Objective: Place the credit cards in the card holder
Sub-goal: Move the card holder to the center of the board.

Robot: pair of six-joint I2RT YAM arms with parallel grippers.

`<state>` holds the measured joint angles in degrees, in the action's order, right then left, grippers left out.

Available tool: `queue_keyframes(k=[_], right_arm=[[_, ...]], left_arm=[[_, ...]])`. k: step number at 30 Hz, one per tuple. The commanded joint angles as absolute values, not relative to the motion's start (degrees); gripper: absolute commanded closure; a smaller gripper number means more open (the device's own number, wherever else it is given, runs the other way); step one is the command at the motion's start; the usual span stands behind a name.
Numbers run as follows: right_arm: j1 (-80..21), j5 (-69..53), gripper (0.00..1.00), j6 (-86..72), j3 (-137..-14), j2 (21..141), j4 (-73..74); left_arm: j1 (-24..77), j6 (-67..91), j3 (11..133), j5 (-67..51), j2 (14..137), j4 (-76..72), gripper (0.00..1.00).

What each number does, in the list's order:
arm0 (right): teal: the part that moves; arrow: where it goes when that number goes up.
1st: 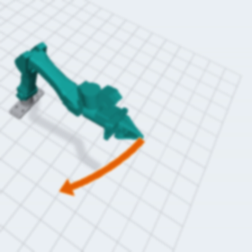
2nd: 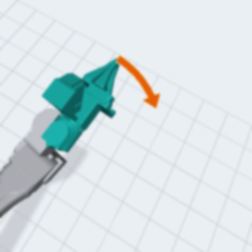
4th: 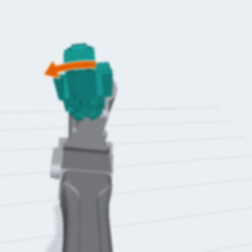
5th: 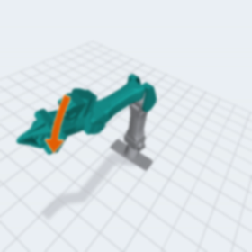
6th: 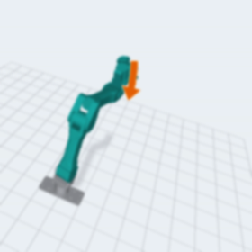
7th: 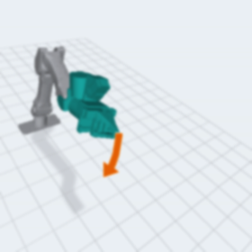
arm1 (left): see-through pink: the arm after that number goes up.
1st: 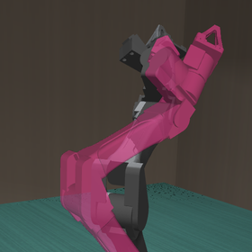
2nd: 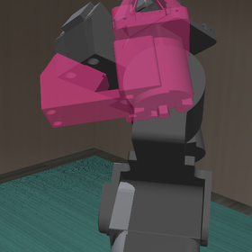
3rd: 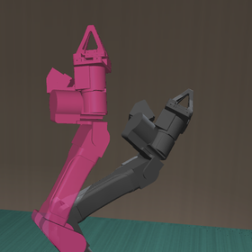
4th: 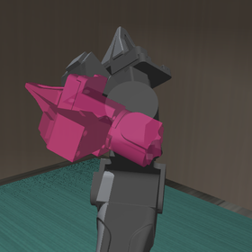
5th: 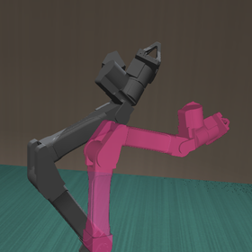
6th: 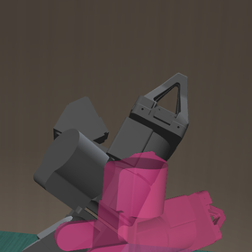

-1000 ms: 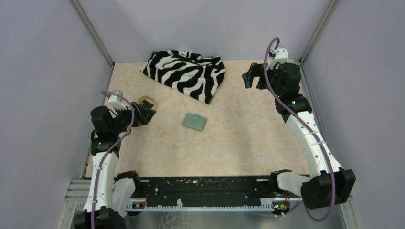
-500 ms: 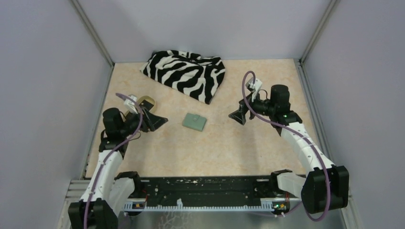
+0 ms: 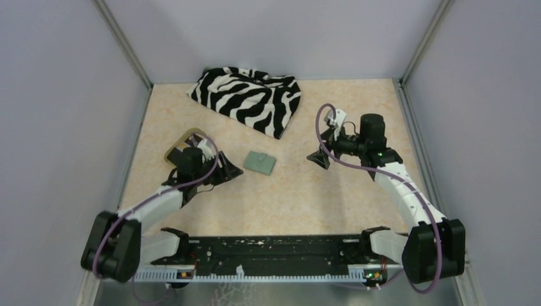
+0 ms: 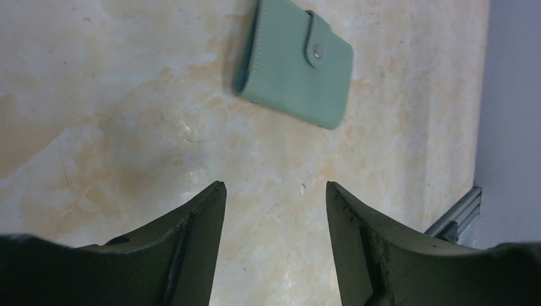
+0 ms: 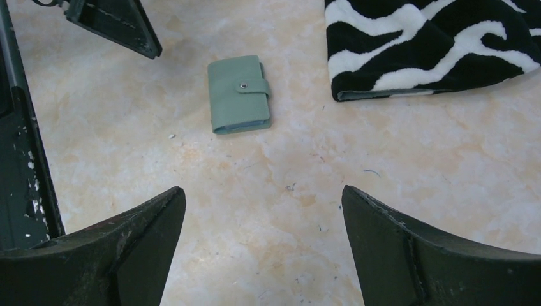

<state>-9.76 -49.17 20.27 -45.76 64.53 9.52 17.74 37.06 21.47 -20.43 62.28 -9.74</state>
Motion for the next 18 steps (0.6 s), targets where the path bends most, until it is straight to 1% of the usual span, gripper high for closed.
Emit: queue_keyframes(k=[1, 3, 5, 10, 14, 17, 18], right_arm=[[-11.34, -48.66, 0.09, 23.33, -47.6, 66.63, 10.19], [-12.47, -47.88, 0.09, 24.18, -47.7, 67.08, 10.89], [-13.62, -46.98, 0.09, 25.25, -47.72, 67.49, 11.28], [-14.84, -46.15, 0.09, 26.47, -47.72, 68.33, 11.82], [-15.36, -45.77, 0.09, 27.2, -47.61, 68.38, 12.1], [-15.51, -45.66, 0.09, 27.55, -47.55, 68.37, 12.09], [-15.55, -45.7, 0.09, 27.64, -47.48, 68.41, 12.13]], left_arm=[[19.81, 36.56, 29.75, -14.12, 73.72, -9.14, 0.34], [20.28, 35.13, 32.44, -13.36, 78.68, -9.12, 0.33], [20.37, 32.5, 35.55, -15.34, 83.32, -9.11, 0.34], [20.45, 24.21, 42.49, -20.23, 92.08, -7.31, 0.42], [20.55, 19.32, 48.38, -23.3, 98.69, -4.71, 0.53], [20.96, 17.54, 51.54, -26.11, 102.74, -3.05, 0.67], [21.24, 17.03, 52.05, -27.03, 103.63, -2.8, 0.73]])
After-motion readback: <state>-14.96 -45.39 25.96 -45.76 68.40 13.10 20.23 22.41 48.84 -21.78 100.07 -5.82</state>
